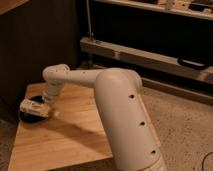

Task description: Place the bottle in the ceramic bowl

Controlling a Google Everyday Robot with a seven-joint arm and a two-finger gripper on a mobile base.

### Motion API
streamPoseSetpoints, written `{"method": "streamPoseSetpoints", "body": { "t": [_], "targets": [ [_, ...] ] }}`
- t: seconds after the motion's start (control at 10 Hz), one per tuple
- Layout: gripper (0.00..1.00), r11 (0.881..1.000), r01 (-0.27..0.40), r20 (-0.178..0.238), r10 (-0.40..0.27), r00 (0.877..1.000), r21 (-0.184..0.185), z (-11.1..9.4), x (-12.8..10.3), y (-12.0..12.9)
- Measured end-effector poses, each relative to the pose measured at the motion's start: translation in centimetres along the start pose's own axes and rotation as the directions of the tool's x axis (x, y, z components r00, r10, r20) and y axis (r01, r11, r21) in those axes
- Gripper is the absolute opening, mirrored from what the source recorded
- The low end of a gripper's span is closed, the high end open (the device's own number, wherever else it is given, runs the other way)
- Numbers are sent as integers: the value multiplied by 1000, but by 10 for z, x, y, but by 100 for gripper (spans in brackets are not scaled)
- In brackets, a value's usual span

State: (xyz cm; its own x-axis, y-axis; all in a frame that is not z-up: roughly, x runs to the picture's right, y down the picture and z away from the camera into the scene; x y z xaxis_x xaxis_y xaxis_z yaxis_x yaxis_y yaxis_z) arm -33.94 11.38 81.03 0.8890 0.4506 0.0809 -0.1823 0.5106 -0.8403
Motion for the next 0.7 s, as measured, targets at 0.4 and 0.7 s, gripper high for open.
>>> {"method": "streamPoseSetpoints", "body": {
  "t": [0.4, 0.7],
  "targets": [
    [66, 1000, 12, -2, -12, 1000, -5, 9, -2, 4],
    [80, 1000, -19, 2, 19, 1000, 4, 12, 2, 1]
  ]
}}
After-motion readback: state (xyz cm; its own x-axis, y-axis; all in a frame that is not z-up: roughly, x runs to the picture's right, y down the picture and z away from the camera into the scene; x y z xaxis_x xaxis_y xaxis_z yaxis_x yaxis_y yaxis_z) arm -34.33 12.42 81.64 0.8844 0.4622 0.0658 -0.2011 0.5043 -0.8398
